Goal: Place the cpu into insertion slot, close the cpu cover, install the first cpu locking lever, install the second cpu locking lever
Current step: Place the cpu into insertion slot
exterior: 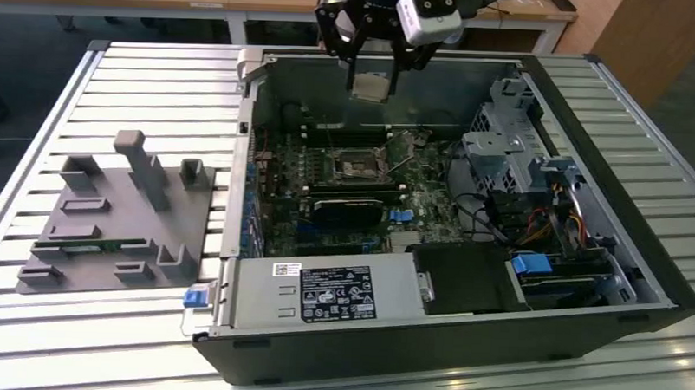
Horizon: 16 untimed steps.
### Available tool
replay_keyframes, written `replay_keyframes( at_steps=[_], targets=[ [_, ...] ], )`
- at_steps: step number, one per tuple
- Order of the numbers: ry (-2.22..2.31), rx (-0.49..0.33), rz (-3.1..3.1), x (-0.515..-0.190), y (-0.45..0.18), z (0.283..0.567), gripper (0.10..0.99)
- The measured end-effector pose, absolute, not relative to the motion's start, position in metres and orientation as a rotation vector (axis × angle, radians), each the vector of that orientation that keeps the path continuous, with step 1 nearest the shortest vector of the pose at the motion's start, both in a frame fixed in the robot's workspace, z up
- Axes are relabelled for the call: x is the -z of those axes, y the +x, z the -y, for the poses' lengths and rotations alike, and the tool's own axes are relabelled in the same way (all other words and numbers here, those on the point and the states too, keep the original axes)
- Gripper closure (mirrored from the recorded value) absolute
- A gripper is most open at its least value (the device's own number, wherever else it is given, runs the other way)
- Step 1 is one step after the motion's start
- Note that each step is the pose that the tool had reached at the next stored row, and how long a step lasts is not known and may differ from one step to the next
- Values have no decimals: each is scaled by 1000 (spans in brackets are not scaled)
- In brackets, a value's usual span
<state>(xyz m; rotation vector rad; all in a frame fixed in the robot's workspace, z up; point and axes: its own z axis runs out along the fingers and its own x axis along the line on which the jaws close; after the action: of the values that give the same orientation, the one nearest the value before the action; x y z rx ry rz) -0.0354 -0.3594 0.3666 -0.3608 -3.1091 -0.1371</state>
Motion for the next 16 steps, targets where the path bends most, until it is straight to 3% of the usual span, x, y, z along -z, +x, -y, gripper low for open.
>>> replay_keyframes(
  at_steps=[16],
  targets=[
    [-676,125,3067,-363,-35,359,549]
  ],
)
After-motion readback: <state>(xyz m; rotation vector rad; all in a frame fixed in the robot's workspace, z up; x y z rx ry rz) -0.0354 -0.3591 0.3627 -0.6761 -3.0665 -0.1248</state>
